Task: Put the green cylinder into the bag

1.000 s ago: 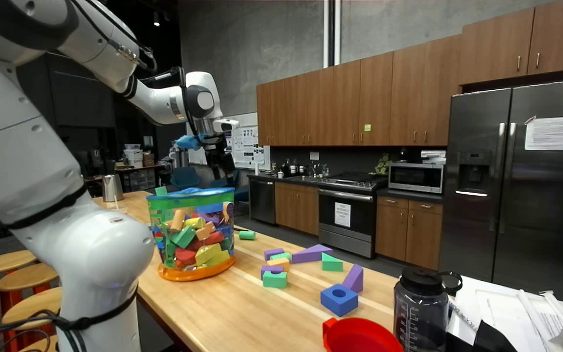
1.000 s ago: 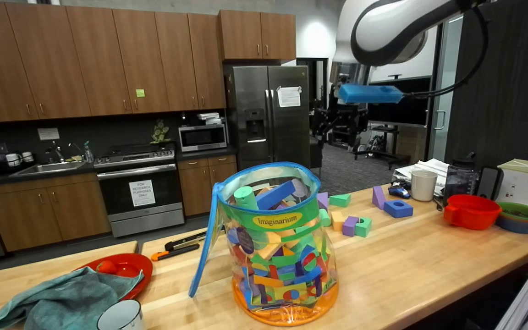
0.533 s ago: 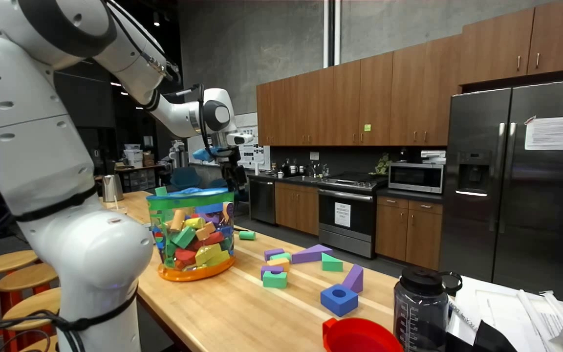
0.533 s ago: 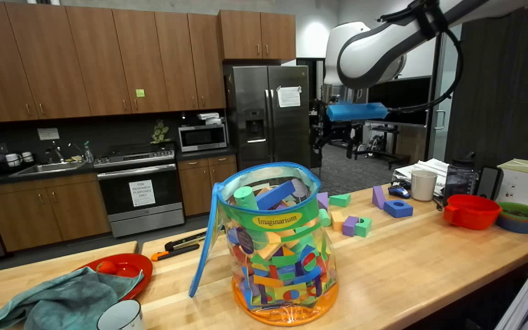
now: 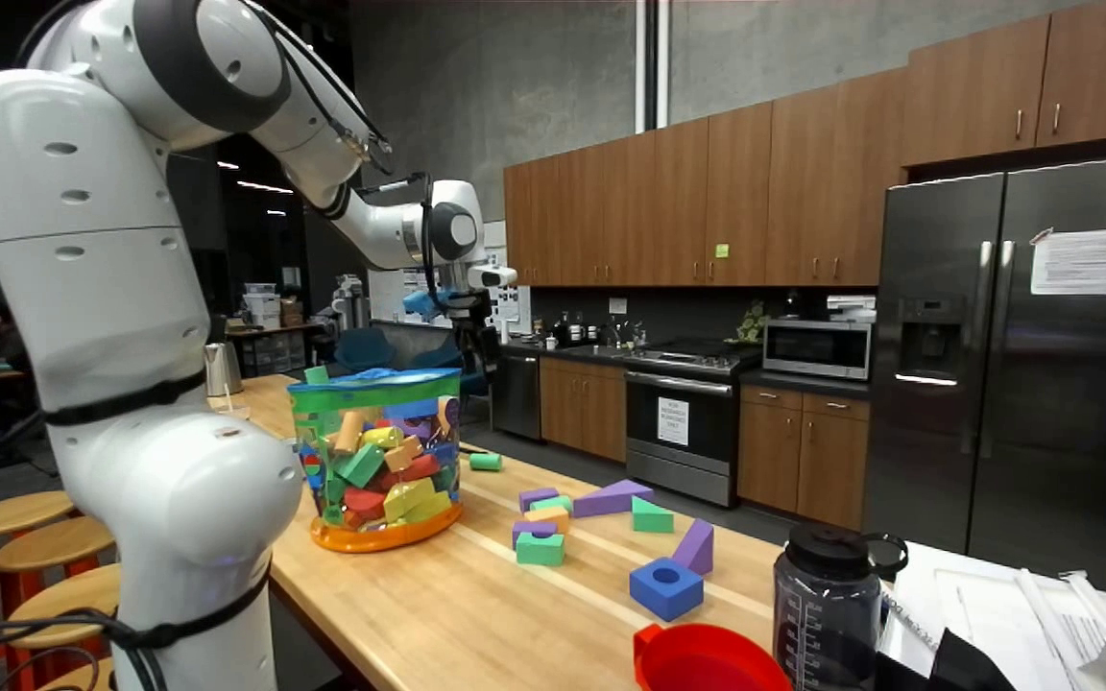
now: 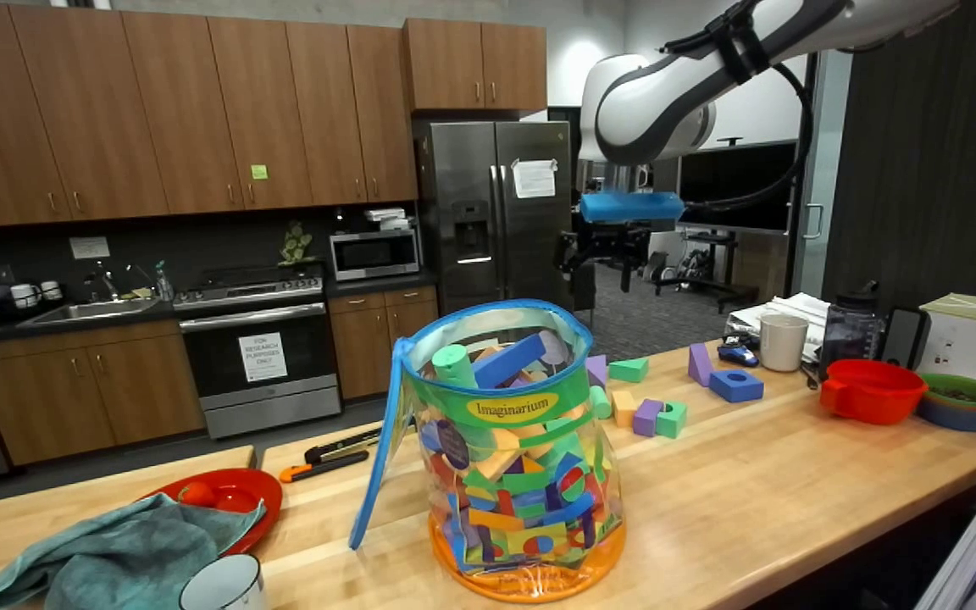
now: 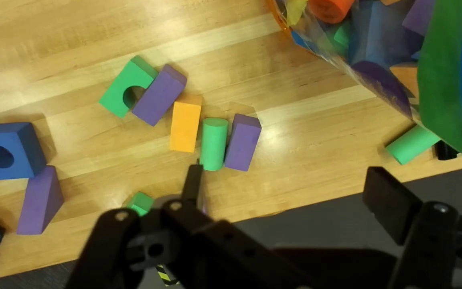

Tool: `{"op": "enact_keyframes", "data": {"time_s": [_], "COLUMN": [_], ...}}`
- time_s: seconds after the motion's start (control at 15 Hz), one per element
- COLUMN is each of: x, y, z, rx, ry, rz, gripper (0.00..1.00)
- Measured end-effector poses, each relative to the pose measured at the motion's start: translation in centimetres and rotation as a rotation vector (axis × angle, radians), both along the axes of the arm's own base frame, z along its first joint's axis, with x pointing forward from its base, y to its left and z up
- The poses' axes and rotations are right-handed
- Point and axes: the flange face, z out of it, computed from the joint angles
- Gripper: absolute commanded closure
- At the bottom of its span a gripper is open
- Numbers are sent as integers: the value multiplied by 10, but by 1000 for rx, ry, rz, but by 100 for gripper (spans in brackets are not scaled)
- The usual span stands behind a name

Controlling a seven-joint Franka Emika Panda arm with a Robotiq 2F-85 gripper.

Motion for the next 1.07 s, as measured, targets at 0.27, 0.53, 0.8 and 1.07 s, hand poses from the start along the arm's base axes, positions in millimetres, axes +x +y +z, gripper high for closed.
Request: {"op": "enact_keyframes", "data": {"time_s": [0.27, 0.53, 0.8, 1.07], "x": [29, 60, 83, 93], "y": [-16, -41, -66, -88], "z": [13, 26, 22, 0], "rx": [16, 25, 26, 20], "ry": [15, 38, 82, 158], "rz": [-29, -58, -89, -118], "gripper": [0, 0, 0, 0]}}
